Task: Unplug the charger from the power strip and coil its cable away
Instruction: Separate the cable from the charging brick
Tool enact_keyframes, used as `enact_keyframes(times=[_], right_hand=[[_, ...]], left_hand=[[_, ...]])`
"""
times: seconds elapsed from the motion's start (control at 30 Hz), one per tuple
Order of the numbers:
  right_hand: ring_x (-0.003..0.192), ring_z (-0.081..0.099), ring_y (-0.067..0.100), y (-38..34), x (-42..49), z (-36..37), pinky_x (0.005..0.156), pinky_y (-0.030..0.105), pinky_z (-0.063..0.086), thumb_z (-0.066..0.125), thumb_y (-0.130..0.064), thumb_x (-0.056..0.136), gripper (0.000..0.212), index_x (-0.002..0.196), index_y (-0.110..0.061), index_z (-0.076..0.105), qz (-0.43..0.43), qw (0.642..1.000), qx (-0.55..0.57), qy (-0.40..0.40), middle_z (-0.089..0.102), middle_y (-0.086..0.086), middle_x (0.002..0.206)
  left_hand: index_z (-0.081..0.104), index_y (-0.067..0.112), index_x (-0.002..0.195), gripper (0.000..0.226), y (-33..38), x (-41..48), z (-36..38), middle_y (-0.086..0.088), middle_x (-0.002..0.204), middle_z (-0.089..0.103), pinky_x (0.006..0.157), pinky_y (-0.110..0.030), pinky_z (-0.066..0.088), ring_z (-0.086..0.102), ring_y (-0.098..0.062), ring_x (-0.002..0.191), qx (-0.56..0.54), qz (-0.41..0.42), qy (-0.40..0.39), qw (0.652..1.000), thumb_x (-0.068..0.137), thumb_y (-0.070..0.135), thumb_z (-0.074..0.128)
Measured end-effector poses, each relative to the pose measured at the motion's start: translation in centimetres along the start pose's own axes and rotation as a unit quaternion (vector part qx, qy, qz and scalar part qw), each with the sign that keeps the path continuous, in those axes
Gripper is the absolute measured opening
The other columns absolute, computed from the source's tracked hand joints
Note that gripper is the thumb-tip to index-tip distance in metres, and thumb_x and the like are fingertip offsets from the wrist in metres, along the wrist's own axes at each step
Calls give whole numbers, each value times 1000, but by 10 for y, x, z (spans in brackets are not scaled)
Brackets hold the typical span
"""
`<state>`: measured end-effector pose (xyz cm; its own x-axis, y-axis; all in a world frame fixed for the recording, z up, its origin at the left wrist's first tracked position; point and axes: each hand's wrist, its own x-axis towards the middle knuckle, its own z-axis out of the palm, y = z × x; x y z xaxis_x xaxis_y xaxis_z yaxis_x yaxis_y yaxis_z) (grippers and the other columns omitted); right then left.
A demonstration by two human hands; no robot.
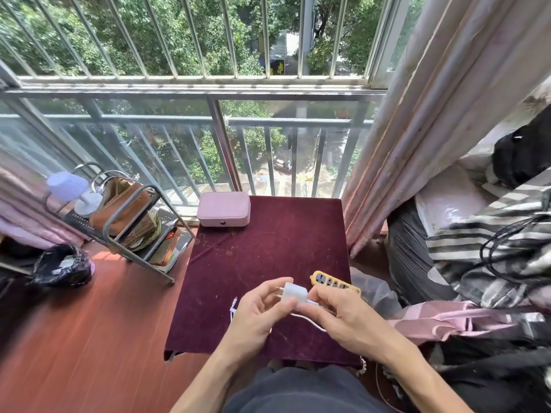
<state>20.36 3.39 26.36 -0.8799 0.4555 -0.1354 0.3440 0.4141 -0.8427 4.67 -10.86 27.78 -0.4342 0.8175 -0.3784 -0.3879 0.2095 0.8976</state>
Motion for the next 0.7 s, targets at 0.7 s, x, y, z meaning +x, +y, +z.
enact_keyframes(times=[0.7], right_hand=[[55,34,2,-14,-1,20,54,18,28,70,-33,103,24,79,-36,66,-10,996,86,2,44,-18,57]], left_hand=[[66,9,127,42,-14,-11,-10,-11,110,78,90,-24,56,72,-26,109,-38,22,29,999,86,15,71]])
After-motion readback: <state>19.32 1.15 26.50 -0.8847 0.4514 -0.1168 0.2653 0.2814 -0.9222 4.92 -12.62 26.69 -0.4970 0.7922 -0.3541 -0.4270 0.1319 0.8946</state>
